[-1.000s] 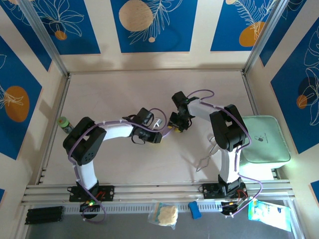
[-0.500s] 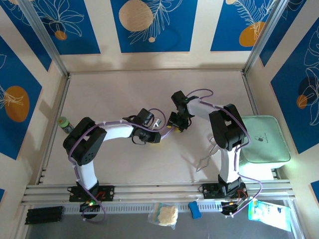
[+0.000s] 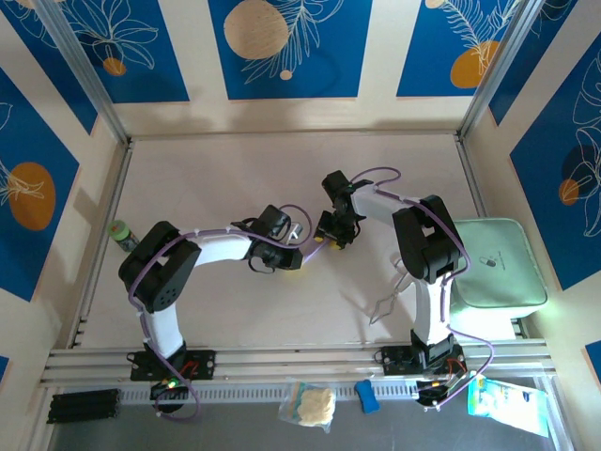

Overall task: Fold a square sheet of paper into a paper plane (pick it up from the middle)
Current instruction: Fold the wing for the fifth time at the center of the table.

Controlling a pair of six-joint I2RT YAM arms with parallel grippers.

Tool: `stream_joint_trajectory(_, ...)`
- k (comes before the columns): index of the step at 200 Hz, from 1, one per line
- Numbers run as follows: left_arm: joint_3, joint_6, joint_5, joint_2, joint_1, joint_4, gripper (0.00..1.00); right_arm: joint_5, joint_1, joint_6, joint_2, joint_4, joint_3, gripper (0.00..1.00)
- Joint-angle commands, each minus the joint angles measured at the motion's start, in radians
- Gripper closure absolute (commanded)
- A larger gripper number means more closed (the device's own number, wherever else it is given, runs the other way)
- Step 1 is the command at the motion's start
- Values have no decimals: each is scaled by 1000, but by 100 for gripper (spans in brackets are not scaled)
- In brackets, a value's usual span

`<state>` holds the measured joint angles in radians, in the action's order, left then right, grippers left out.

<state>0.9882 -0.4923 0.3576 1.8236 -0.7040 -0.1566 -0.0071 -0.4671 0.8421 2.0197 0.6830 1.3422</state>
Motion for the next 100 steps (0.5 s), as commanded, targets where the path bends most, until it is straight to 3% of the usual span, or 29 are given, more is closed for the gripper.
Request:
stream_joint_trajectory(1, -16, -20, -12, -47, -22, -35, 82, 150, 8, -11, 166, -63, -68, 57)
stream_joint_trajectory(59, -25, -72, -88, -170, -23, -26, 77, 164, 10, 6, 198, -31, -54, 55)
stream_joint_trajectory(100, -66, -180, 27, -139, -23, 195, 79, 165, 11, 15, 209, -30, -57, 54)
